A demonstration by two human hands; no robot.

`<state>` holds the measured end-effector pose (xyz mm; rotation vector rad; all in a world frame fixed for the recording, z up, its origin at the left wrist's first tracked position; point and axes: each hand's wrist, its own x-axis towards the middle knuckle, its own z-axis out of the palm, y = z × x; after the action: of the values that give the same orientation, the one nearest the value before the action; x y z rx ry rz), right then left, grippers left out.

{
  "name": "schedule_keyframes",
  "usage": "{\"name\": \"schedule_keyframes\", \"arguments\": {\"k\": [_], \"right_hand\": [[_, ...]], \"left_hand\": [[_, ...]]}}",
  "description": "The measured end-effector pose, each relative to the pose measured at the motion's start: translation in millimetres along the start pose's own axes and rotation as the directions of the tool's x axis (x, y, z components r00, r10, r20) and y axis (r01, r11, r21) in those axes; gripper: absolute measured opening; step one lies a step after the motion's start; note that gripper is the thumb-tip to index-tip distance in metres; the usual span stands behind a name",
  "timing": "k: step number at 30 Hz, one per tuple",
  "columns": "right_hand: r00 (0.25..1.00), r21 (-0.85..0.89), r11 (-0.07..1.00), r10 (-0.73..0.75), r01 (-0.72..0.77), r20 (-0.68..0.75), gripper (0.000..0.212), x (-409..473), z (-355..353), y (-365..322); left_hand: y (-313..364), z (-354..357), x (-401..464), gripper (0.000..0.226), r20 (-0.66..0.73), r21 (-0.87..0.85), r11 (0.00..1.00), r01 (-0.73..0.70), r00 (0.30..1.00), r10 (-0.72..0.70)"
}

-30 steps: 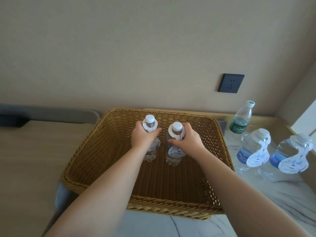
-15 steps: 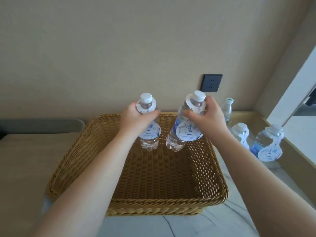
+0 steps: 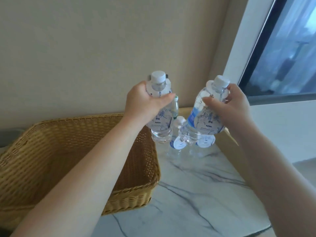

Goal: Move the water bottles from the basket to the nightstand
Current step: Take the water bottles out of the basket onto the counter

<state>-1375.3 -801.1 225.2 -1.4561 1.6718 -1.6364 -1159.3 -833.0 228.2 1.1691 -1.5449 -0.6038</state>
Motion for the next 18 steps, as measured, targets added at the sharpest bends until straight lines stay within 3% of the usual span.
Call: {"name": "schedule_keyframes", "arguments": {"k": [9, 13, 18], "right_hand": [[0.984, -0.086, 0.996, 0.031, -0.016, 0.175, 0.043, 15.8, -61.1, 115.0], [0.958, -0.143, 0.99, 0.059, -0.019, 0.281, 0.051, 8.0, -63.7, 156.4], [0.931, -0.191, 0.981, 0.098, -0.031, 0.351, 0.045, -0.4, -57.3, 182.9]], "left_hand": [[-18.1, 127.3, -61.6, 0.039, -0.053, 0.026, 0.975, 0.219, 0.975, -0.217], [-41.3, 157.8, -91.0, 0.041, -0.117, 0.06, 0.956, 0.288, 0.953, -0.28], [-65.1, 179.4, -108.4, 0.04, -0.181, 0.12, 0.925, 0.362, 0.924, -0.338]]}}
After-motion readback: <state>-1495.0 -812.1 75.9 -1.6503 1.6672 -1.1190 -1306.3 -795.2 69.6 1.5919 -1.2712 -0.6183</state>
